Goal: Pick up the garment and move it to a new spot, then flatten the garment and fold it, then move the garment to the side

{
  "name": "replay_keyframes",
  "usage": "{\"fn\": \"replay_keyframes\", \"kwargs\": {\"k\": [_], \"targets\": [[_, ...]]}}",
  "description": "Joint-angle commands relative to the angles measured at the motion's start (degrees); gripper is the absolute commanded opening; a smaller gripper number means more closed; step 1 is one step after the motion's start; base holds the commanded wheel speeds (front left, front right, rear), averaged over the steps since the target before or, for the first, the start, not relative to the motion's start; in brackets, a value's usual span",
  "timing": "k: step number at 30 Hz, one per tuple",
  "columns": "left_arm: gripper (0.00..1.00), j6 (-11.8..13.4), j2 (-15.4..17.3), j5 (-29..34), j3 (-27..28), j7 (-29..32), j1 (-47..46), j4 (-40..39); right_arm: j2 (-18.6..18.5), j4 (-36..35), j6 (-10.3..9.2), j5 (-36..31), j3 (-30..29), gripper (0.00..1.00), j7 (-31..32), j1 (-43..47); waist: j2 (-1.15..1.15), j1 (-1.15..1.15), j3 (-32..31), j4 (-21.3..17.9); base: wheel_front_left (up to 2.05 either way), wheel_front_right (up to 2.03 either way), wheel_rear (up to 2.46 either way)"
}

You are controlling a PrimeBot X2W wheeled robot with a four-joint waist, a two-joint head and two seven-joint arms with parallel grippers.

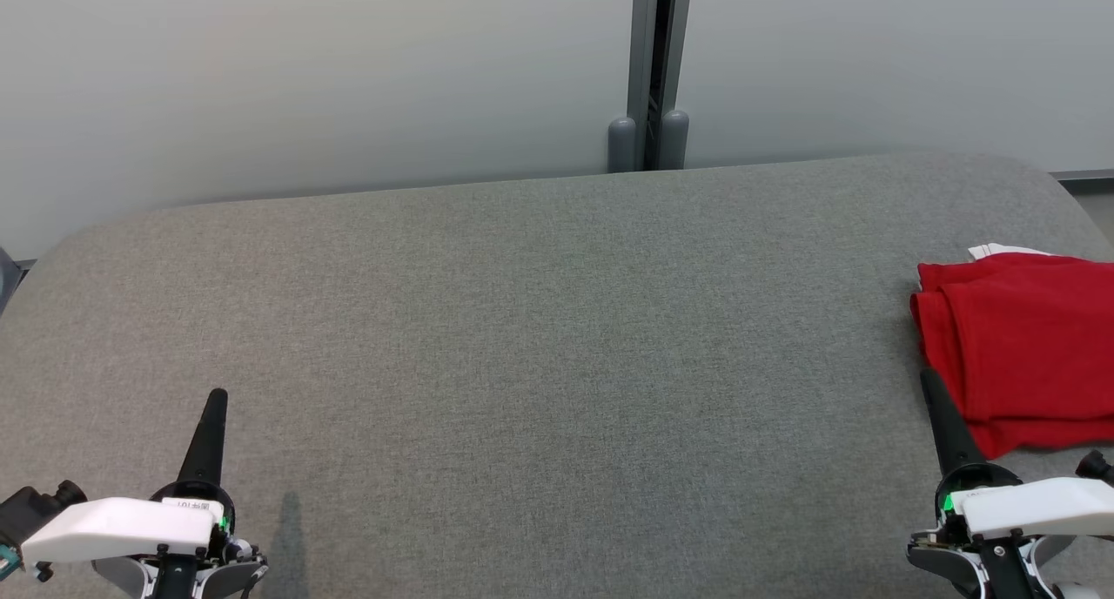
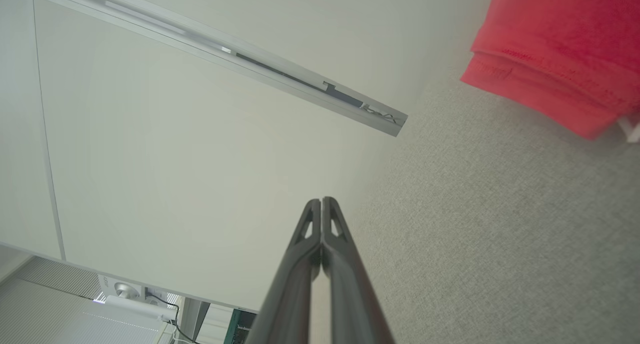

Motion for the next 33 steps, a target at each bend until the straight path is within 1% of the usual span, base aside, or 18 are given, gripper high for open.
{"fn": "replay_keyframes", "kwargs": {"k": [1,14,33], "targets": [[0.00,-0.56,0.26,-1.32,0.71,0.34,-1.39,-0.15,-0.46,0.02,-0.01,1.50,0.09,0.00,0.18,-1.06,0.00,0.00,0.00,-0.01,0.00,0.00,0.00],[0.00,-1.80,-0.62,-7.50,2.67,2.02,-2.36,0.88,-0.47,1.76,-0.01,8.51,0.52,0.00,0.19,-2.07,0.00,0.00,0.06,-0.09,0.00,0.00,0.00],[0.00,-3.22,-1.61,-14.69,5.02,4.12,-3.52,2.13,-0.48,3.87,-0.01,16.87,0.95,0.00,0.22,-3.25,0.00,0.00,0.13,-0.19,0.00,0.00,0.00]]}}
